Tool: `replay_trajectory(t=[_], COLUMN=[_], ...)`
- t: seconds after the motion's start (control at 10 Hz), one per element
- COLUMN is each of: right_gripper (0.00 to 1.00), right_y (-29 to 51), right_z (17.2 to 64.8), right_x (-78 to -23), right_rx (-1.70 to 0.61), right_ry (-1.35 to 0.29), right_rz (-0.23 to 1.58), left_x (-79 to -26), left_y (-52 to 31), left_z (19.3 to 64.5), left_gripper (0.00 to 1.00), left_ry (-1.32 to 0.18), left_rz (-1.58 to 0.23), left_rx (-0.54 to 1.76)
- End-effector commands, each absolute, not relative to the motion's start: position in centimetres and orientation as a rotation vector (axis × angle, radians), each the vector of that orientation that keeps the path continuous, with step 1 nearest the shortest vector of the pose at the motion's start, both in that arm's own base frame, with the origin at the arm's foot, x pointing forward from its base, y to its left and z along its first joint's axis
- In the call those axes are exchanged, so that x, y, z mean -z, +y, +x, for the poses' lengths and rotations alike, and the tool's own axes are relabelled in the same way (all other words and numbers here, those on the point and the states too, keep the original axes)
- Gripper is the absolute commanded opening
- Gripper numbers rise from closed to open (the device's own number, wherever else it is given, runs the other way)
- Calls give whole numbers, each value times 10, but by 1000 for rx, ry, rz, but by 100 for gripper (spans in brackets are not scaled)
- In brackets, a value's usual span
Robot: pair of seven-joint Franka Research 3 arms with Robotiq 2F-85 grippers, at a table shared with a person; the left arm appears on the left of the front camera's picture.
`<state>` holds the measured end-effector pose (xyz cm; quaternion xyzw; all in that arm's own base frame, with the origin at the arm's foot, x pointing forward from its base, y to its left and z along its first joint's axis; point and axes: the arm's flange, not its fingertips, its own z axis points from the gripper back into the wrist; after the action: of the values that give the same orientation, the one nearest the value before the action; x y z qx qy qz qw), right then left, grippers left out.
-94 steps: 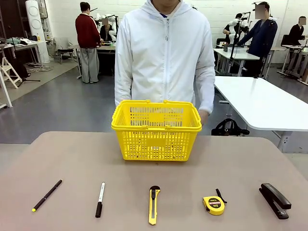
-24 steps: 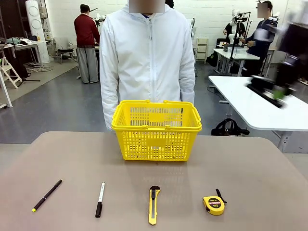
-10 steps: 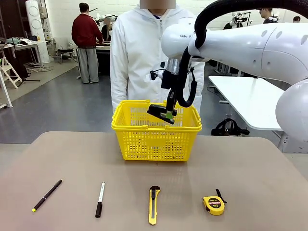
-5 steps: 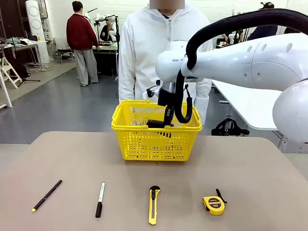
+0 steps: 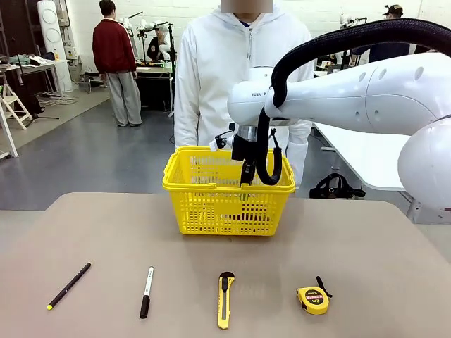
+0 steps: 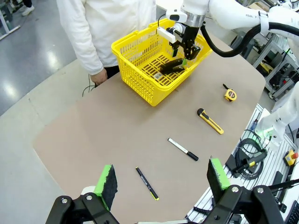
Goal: Place the items the person wants into the basket.
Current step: Pick up the item the person points to and place it in the Market Basket.
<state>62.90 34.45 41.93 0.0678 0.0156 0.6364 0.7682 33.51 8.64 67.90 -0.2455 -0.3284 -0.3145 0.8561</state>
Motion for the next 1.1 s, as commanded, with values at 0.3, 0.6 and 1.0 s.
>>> replay_trajectory(t=[0.3,0.6,1.0], right_gripper=[100,100,100], right_y=[340,292,87], right_z=[625,581,409], right_x=[-437,-574,-727], right_rx=[-1391,-1295,-964], right_ry=[31,-161,-440], right_rz=[177,138,154], left_x=[-679,-679,-679], left_y=[88,88,88], left_z=[335,335,335], left_gripper=[100,100,100], left_ry=[-701,-701,-701], left_rz=[-526,-526,-526], left_rx=[679,679,679])
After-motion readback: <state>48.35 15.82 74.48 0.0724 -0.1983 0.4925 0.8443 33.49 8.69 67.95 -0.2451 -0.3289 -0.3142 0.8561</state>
